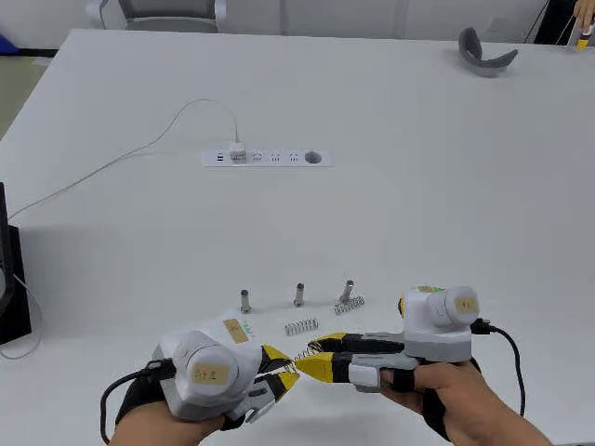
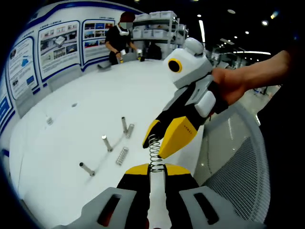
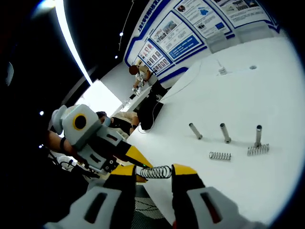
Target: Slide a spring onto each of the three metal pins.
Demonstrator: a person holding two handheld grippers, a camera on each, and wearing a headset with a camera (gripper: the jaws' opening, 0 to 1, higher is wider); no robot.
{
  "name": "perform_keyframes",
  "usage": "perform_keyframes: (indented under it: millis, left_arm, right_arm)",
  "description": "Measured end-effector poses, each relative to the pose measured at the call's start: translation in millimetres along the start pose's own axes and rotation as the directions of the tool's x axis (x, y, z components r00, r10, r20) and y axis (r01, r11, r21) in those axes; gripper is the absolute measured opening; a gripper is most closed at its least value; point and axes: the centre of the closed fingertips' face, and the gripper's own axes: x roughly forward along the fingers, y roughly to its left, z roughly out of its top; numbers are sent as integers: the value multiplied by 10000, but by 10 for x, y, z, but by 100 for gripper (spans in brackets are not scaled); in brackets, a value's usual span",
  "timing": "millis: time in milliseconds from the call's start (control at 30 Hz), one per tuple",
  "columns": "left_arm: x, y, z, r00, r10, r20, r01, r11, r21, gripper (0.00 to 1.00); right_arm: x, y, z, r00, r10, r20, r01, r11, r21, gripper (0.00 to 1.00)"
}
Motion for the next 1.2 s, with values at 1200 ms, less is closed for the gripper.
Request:
perform_keyframes:
  millis: [1200]
  left_arm:
    - [-19, 33, 180, 9955, -929, 200, 887, 9841, 1537, 10]
  right_arm:
    - [-91, 150, 238, 9982, 570, -203, -570, 9984, 4, 12]
